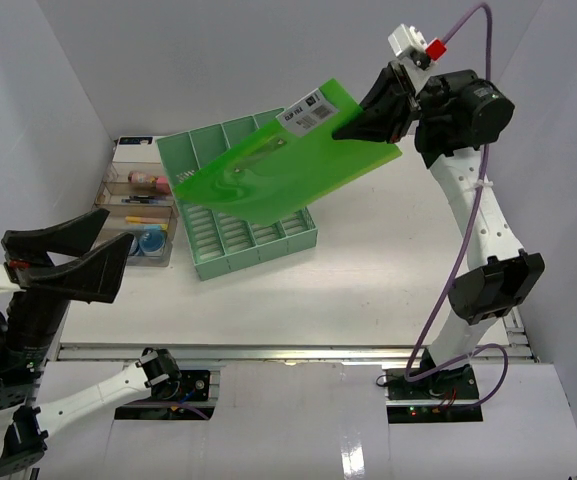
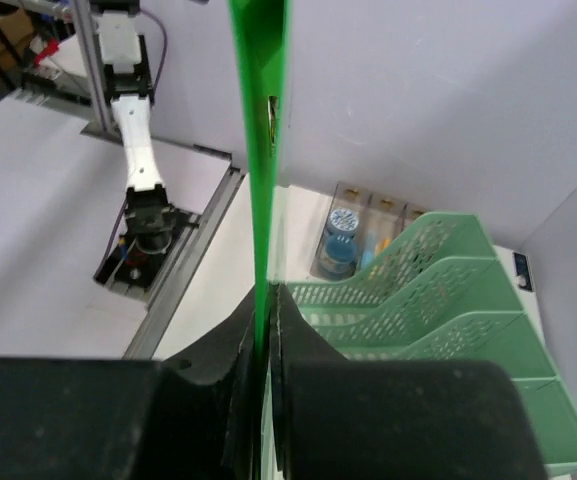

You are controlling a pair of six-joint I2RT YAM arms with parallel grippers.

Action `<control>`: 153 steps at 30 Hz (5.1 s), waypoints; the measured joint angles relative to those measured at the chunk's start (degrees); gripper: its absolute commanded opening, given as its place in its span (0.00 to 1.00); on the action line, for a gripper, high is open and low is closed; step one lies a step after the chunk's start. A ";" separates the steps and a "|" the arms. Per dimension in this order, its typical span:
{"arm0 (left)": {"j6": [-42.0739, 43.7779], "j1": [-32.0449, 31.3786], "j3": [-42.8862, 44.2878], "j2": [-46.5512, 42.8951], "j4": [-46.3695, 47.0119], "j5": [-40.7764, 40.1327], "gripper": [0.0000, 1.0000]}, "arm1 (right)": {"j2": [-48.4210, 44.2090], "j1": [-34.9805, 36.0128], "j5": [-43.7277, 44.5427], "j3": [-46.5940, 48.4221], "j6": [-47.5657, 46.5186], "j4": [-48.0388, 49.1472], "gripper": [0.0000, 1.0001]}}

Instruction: Organize the desk

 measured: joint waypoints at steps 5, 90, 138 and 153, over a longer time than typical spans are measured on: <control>-0.37 0.00 -0.76 0.92 -0.52 -0.86 0.98 | -1.53 0.12 7.02 4.97 -25.21 -28.64 0.08; -8.42 0.00 -18.30 -9.27 -2.02 -3.27 0.98 | -10.50 12.35 74.87 -7.19 -55.65 -87.58 0.08; -9.93 0.00 -20.60 -9.49 -2.41 -2.82 0.98 | -1.24 19.55 79.34 -8.38 -61.61 -87.65 0.48; -10.79 0.00 -21.18 -9.58 -2.41 -2.21 0.98 | -1.71 19.96 79.64 -11.76 -62.04 -84.84 0.52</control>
